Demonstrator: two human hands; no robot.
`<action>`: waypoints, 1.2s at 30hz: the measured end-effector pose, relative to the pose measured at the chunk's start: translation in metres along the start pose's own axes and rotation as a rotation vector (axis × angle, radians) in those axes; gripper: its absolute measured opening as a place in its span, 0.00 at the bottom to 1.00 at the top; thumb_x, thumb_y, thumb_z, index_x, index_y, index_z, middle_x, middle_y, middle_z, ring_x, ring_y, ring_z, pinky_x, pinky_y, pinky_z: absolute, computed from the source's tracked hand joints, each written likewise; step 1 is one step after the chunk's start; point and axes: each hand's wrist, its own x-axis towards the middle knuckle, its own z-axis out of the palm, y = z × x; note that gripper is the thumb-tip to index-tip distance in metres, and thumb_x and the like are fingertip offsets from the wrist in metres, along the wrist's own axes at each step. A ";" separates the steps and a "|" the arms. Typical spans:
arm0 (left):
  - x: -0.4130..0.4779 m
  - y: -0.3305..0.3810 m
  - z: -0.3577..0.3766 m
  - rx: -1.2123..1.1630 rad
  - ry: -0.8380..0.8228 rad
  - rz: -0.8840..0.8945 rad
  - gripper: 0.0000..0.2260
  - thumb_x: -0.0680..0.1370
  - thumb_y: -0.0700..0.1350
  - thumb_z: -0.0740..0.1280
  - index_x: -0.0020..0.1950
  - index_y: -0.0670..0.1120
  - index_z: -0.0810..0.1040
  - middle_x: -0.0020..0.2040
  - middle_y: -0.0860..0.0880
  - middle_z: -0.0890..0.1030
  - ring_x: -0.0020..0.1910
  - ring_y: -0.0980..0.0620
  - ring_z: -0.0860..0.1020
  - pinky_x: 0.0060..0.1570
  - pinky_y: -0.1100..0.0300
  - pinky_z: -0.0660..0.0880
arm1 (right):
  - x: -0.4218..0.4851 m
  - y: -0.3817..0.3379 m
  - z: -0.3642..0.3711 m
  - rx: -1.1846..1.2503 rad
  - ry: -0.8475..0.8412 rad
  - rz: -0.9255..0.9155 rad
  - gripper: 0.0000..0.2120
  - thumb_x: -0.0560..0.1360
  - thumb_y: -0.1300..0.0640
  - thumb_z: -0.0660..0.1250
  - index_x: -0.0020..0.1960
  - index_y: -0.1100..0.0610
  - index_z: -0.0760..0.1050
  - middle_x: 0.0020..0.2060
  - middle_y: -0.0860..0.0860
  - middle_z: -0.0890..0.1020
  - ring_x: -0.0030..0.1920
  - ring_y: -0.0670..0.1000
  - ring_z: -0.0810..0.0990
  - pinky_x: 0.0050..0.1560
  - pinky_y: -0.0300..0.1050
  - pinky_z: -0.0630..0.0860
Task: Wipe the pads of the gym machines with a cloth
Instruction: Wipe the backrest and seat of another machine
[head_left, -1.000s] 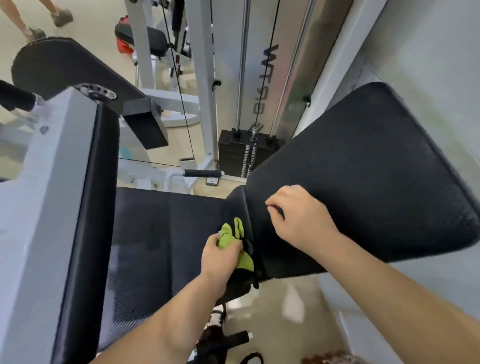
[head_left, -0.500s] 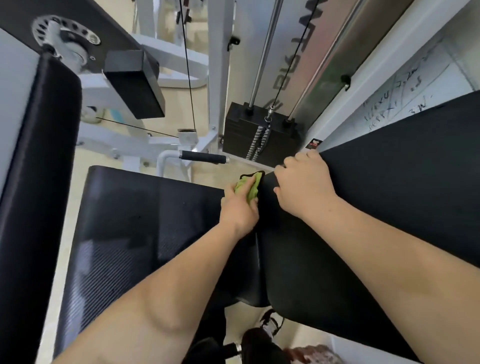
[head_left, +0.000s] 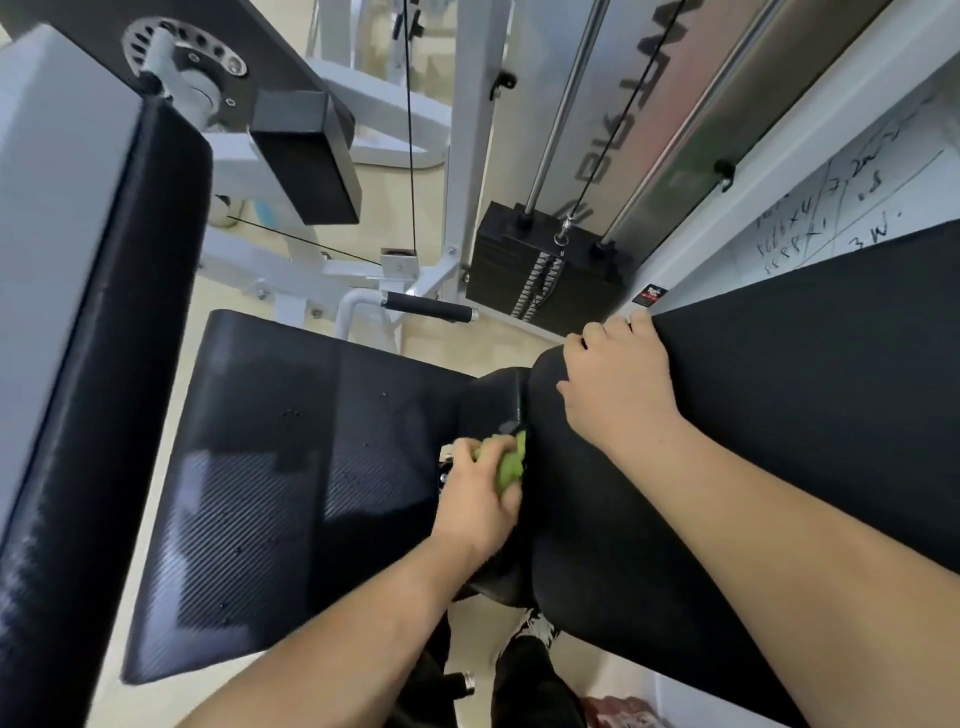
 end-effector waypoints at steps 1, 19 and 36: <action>0.027 0.008 -0.004 0.002 0.053 -0.002 0.22 0.78 0.43 0.69 0.72 0.53 0.72 0.63 0.48 0.64 0.52 0.45 0.76 0.61 0.52 0.76 | 0.001 0.001 0.000 0.000 0.000 -0.006 0.22 0.79 0.44 0.62 0.67 0.55 0.75 0.59 0.54 0.80 0.62 0.60 0.75 0.69 0.60 0.61; -0.099 0.009 0.013 0.026 -0.141 -0.297 0.17 0.77 0.50 0.67 0.66 0.57 0.79 0.57 0.51 0.81 0.55 0.49 0.82 0.57 0.63 0.75 | -0.039 0.017 -0.034 0.256 0.051 -0.135 0.19 0.82 0.43 0.56 0.65 0.51 0.78 0.61 0.53 0.81 0.65 0.57 0.76 0.78 0.58 0.58; -0.026 0.162 0.017 -0.086 0.269 -0.031 0.22 0.84 0.54 0.61 0.77 0.68 0.62 0.78 0.49 0.59 0.70 0.42 0.67 0.73 0.48 0.63 | -0.088 0.227 -0.099 0.307 0.289 0.129 0.14 0.80 0.50 0.59 0.46 0.54 0.81 0.39 0.52 0.79 0.42 0.57 0.78 0.41 0.47 0.73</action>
